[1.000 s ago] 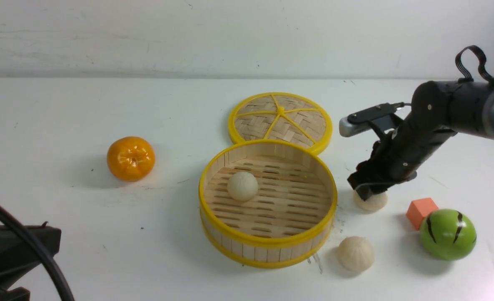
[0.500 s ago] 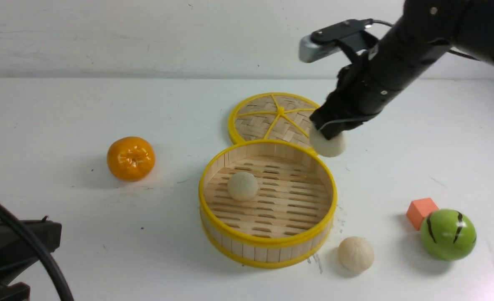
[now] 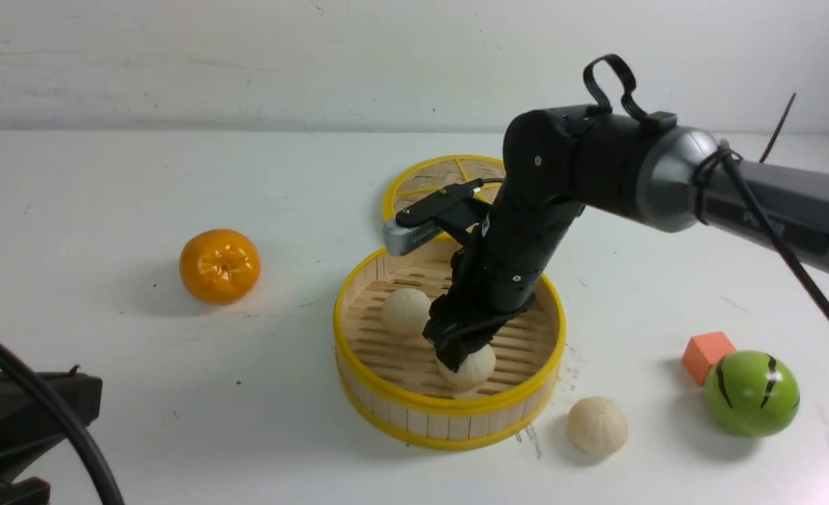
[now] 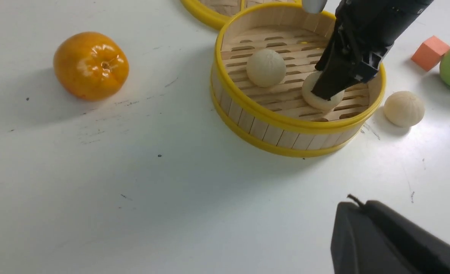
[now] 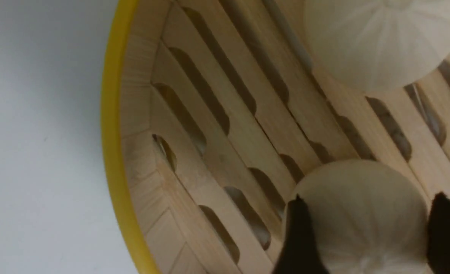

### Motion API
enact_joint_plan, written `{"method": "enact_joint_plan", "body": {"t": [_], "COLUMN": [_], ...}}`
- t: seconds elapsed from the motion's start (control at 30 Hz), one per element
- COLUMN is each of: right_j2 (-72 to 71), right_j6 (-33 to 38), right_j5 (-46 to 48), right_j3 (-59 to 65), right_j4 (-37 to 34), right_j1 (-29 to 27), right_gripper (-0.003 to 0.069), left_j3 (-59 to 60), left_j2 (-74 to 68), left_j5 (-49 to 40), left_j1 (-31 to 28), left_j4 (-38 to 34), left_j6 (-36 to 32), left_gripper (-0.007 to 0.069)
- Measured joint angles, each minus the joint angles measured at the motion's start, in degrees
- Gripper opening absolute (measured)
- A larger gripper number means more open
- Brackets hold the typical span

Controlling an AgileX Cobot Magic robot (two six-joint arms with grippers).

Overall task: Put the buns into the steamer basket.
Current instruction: Use the right arm to put the steamed stuffed bun into the steamer, then use the right arm to grab a steamed stuffed bun

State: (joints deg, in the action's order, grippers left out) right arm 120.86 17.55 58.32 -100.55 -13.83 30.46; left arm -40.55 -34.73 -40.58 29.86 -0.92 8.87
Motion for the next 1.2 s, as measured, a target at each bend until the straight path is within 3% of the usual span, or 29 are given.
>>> {"method": "enact_joint_plan", "body": {"t": [0.1,0.23,0.4,0.5,0.7,0.9,1.2], "right_j2": [-1.08,-4.26,-11.36,-19.84,-27.99,-27.58,-18.66], "right_j6": [-0.69,-1.08,-2.44,-4.79,-5.14,-10.28,-14.45], "right_j5": [2.83,9.14,11.37,11.76,11.63,-6.01,-17.72], "right_j3": [-0.02,-0.94,-0.61,4.98,20.12,35.09,36.7], "right_j4": [0.49,2.46,8.02,12.47,13.27,13.83,14.51], "right_j1": [0.0,0.0,0.0,0.0,0.0,-1.25,-5.84], "right_gripper": [0.0604,0.0639,0.0601,0.053,0.0479,0.0474,0.0471], "left_j3": [0.0,0.0,0.0,0.0,0.0,0.0,0.0], "left_j2": [0.0,0.0,0.0,0.0,0.0,0.0,0.0], "left_j5": [-0.31,-0.31,-0.33,-0.38,-0.45,-0.52,-0.58], "left_j1": [0.0,0.0,0.0,0.0,0.0,0.0,0.0], "left_j4": [0.0,0.0,0.0,0.0,0.0,0.0,0.0], "left_j6": [0.0,0.0,0.0,0.0,0.0,0.0,0.0], "left_gripper": [0.0015,0.0015,0.0019,0.0021,0.0029,0.0037,0.0042]}}
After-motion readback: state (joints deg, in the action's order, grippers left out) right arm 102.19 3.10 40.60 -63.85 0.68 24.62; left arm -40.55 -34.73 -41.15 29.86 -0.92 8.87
